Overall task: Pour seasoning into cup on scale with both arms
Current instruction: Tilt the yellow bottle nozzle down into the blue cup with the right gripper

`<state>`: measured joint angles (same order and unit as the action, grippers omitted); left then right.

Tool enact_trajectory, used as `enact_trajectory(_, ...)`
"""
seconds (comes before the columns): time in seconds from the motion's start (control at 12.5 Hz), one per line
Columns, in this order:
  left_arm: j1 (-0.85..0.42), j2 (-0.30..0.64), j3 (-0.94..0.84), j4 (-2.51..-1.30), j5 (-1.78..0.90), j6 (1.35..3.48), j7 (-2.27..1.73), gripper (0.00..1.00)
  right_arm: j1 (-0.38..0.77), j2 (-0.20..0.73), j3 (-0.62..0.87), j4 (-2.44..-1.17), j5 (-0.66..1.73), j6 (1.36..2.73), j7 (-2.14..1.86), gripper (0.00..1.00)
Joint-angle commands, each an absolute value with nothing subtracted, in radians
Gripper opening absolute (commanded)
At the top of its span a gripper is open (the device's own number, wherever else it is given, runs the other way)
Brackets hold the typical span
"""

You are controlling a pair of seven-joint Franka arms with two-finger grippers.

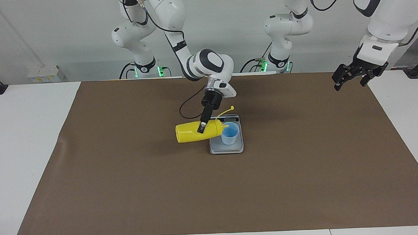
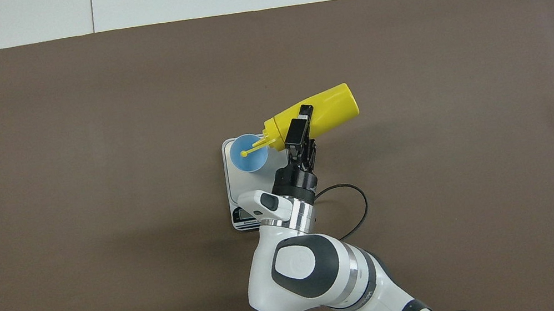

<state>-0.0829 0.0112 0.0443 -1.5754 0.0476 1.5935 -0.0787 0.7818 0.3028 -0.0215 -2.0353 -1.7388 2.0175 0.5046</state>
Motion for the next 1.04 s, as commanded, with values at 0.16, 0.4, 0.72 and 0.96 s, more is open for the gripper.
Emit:
enact_trajectory(0.16, -0.071, -0.006, 0.038, -1.586, 0.048, 1.578, -0.074, 1.0, 0.773, 0.29, -0.017, -2.082, -1.831, 1.99, 0.616, 0.17)
enact_trajectory(0.4, -0.071, -0.006, 0.038, -1.586, 0.048, 1.578, -0.074, 1.0, 0.77, 0.295, -0.017, -2.091, -1.862, 1.98, 0.646, 0.17)
enact_trajectory(0.72, -0.071, -0.006, 0.038, -1.586, 0.048, 1.58, -0.074, 1.0, 0.767, 0.293, -0.015, -2.106, -1.876, 1.98, 0.646, 0.16)
enact_trajectory(0.96, -0.071, -0.006, 0.038, -1.586, 0.048, 1.58, -0.074, 1.0, 0.765, 0.293, -0.017, -2.111, -1.91, 1.979, 0.646, 0.15)
